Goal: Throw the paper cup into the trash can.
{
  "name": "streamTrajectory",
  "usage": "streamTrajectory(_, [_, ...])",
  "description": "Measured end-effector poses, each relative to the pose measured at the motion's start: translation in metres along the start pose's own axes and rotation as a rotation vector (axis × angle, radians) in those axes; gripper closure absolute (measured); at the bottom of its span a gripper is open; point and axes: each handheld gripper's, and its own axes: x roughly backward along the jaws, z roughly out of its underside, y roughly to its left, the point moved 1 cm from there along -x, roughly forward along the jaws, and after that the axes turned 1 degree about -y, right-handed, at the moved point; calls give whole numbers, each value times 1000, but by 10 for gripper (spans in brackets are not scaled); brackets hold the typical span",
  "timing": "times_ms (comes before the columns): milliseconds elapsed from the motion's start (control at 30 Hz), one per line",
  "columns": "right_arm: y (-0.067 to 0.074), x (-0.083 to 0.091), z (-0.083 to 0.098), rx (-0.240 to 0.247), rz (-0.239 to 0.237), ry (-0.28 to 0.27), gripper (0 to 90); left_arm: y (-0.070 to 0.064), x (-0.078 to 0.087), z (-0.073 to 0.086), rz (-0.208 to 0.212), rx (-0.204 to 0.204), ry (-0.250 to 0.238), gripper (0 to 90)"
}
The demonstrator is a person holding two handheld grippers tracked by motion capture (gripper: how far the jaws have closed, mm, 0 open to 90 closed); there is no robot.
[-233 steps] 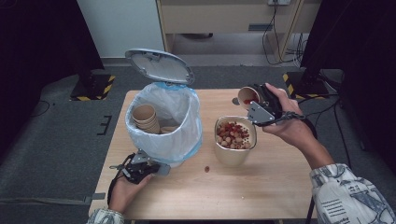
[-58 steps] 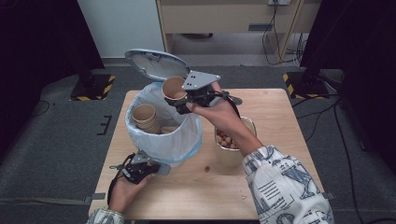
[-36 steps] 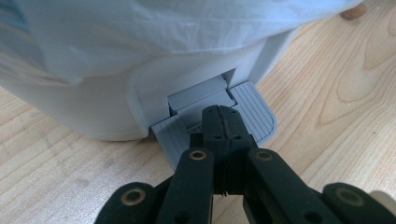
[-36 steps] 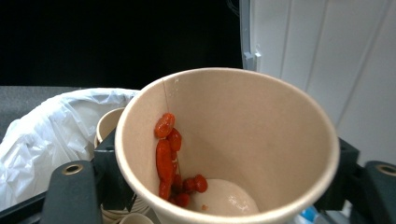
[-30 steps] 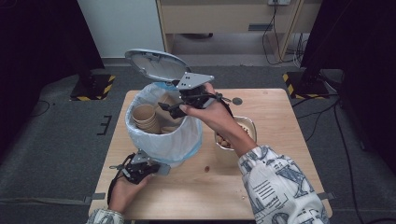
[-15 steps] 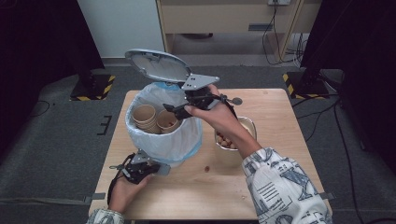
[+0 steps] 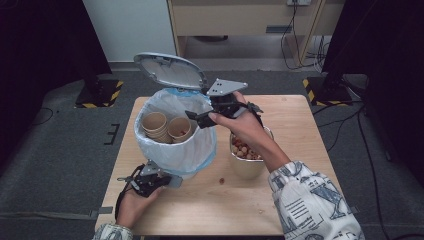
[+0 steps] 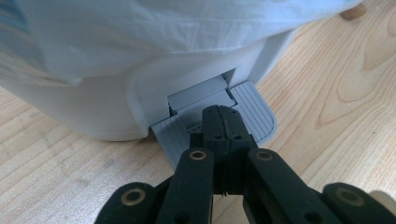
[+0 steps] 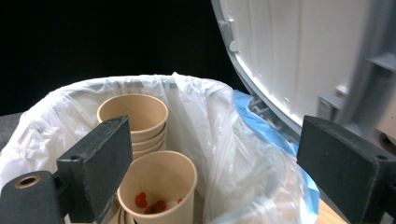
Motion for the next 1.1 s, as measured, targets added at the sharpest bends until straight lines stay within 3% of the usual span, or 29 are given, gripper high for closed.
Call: streamTrajectory(1100, [-36,53,24,-43,115,4,103,0,0,0,-1,0,0,900])
